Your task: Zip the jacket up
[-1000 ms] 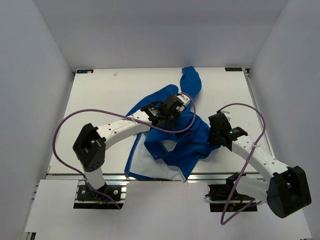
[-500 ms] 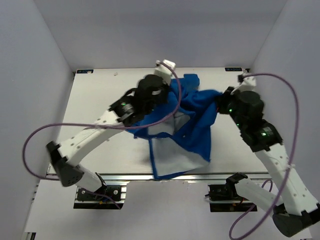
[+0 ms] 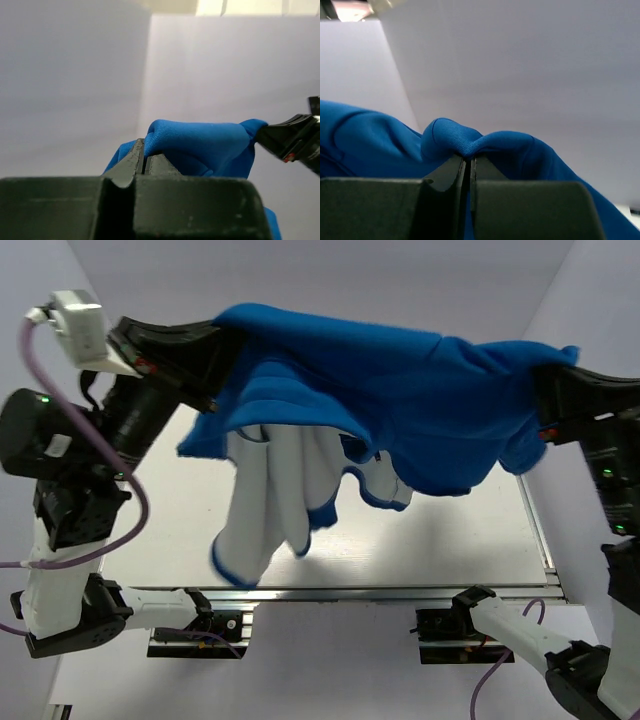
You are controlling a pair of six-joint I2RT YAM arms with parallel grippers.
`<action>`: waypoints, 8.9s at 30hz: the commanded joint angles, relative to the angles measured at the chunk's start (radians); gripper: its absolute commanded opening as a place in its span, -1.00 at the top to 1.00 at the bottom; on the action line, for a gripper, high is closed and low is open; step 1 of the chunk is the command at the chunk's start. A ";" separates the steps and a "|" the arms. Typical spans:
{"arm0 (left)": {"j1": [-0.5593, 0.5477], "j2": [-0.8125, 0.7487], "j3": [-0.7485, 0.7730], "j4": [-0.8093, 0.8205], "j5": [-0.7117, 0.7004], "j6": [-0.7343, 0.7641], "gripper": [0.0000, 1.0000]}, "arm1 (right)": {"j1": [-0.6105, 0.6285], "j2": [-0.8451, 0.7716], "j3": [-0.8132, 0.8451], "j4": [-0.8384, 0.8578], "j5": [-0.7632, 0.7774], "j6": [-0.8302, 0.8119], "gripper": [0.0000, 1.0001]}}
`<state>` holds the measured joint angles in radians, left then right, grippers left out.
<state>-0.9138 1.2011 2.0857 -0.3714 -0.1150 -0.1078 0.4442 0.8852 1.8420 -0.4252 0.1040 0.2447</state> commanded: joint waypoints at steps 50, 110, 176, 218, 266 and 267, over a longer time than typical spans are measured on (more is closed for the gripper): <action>0.441 0.009 -1.230 -0.007 0.177 -0.555 -0.96 | -0.167 0.061 -1.225 0.040 -0.157 0.240 -0.79; 0.313 1.207 0.283 0.147 0.053 -0.369 -0.96 | -0.036 -0.014 -1.192 0.074 -0.012 0.043 -0.78; 0.363 0.473 -1.041 0.200 0.499 -0.426 -0.96 | -0.070 0.836 -0.523 0.353 -0.366 0.456 1.00; 0.342 0.281 -1.277 0.149 0.482 -0.464 -0.96 | -0.110 0.628 -1.072 0.100 -0.006 0.277 -0.79; 0.328 0.282 -1.144 0.078 0.403 -0.417 -0.96 | -0.567 0.563 -1.130 0.074 -0.032 0.208 -0.47; 0.328 0.284 -1.142 0.080 0.402 -0.417 -0.96 | -0.567 0.555 -1.139 0.080 -0.033 0.208 -0.42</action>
<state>-0.5812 1.4834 0.9241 -0.2920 0.2981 -0.5282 -0.1322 1.4528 0.7467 -0.3820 0.0628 0.4553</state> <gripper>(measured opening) 0.979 0.724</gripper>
